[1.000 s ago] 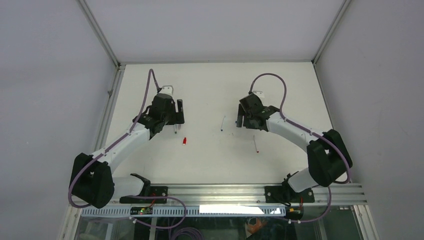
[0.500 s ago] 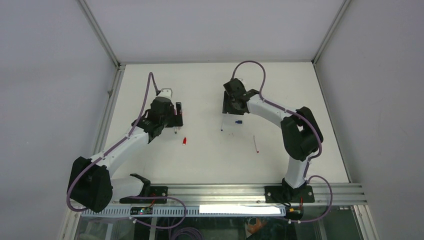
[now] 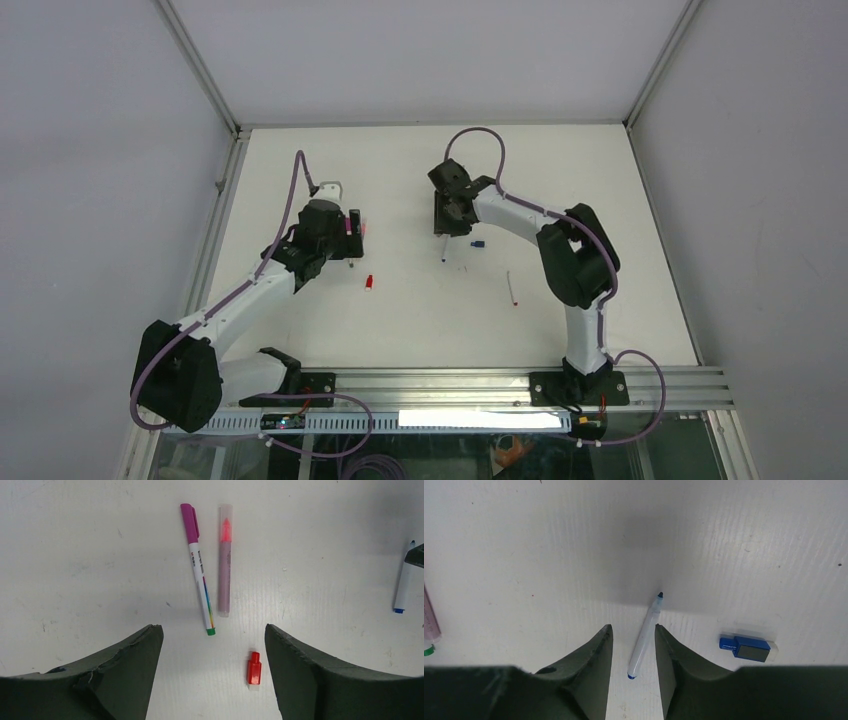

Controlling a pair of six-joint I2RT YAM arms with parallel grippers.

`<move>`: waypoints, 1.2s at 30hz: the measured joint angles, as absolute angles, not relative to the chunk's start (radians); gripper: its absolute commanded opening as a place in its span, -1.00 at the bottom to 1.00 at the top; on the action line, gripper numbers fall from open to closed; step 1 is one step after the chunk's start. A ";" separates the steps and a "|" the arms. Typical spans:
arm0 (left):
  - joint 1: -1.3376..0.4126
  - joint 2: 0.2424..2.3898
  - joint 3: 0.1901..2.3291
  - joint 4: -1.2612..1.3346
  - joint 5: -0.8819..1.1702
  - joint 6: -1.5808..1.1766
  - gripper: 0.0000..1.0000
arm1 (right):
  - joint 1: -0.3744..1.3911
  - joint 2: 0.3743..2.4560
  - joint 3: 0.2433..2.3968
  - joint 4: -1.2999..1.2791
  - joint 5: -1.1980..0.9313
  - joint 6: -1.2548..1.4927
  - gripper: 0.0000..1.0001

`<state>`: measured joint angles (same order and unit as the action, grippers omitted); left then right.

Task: Insert the pens into the pen caps

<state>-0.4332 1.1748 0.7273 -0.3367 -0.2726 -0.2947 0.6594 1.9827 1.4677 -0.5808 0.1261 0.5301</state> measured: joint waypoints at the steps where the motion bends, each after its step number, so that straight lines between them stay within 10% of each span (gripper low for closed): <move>1: -0.433 1.174 0.723 -0.336 -0.274 -0.295 0.53 | 0.660 1.986 1.472 -0.589 0.126 0.530 -0.23; 17: -0.433 1.146 0.691 -0.328 -0.288 -0.294 0.55 | 0.667 2.053 1.500 -0.620 0.131 0.530 -0.39; 23: -0.433 1.143 0.689 -0.327 -0.290 -0.294 0.55 | 0.667 2.055 1.500 -0.619 0.130 0.529 -0.99; 29: -0.432 1.143 0.686 -0.315 -0.281 -0.291 0.56 | 0.666 2.059 1.504 -0.614 0.117 0.525 -1.00; 36: -0.411 1.135 0.550 -0.050 0.065 -0.305 0.39 | 0.666 1.972 1.350 -0.412 0.033 0.526 -1.00</move>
